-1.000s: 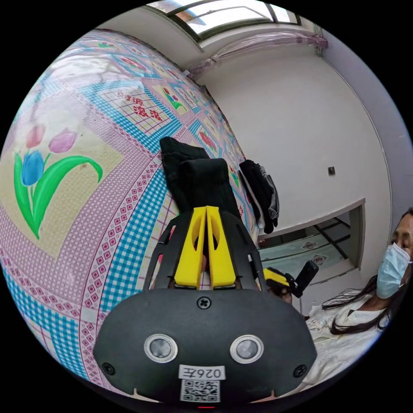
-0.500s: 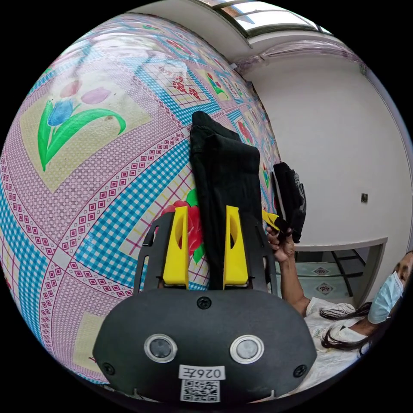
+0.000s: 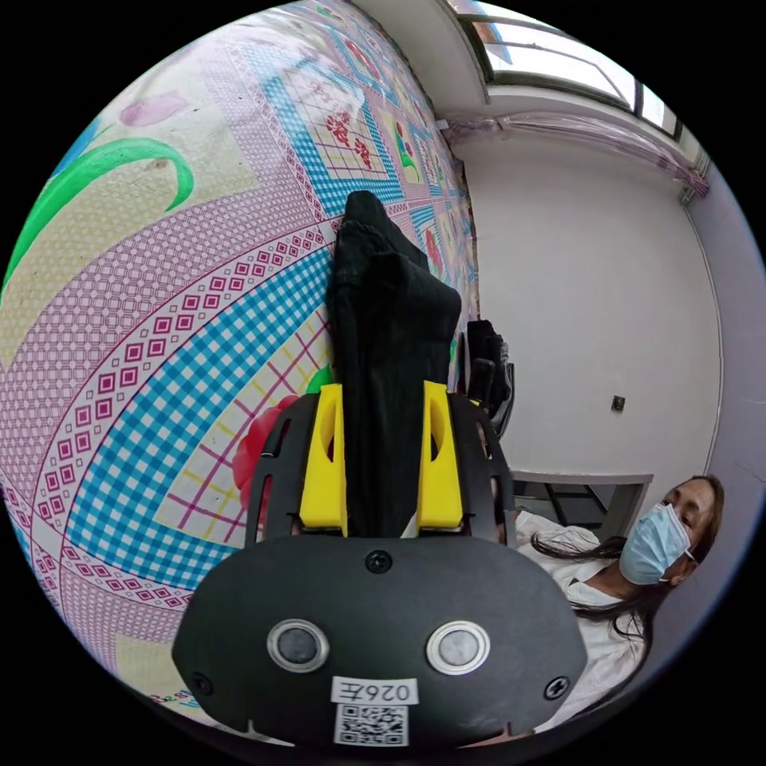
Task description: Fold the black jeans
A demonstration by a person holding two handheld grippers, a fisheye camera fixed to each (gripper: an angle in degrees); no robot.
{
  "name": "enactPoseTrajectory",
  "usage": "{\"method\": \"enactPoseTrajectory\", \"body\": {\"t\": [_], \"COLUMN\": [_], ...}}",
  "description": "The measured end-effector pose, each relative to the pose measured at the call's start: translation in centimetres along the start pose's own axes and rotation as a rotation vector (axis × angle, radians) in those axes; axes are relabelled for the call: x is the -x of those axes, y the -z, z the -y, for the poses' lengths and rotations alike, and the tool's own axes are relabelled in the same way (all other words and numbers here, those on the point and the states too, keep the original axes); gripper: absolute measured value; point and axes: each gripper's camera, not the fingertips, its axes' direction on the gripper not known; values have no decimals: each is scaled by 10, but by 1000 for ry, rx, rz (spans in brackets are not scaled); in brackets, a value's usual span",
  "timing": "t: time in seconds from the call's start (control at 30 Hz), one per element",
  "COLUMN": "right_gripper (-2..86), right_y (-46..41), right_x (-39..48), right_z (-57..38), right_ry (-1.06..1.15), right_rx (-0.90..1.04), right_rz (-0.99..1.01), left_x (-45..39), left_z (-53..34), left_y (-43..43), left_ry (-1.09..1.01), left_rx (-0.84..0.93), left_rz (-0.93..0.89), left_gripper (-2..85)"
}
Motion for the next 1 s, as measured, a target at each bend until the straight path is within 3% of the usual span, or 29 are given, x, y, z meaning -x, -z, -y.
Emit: {"method": "enactPoseTrajectory", "body": {"t": [0.17,0.53,0.7,0.87,1.0], "right_gripper": [151,97,89,66,124], "right_y": [35,-22,1,-9,-4], "right_x": [-7,-6,-28,-79,-88], "right_z": [-13,28,20,21,8], "right_ry": [10,171,150,48,78], "right_rx": [-105,62,40,1,23], "right_rz": [-69,-275,-290,-133,-84], "left_x": [-1,-14,-16,-22,-30], "left_z": [-11,-31,-49,-67,-86], "left_y": [-7,-38,-54,-78,-93], "left_ry": [0,-36,-49,-61,-92], "left_rx": [-21,32,27,40,57], "left_rz": [16,126,119,147,122], "left_gripper": [131,101,94,77,96]}}
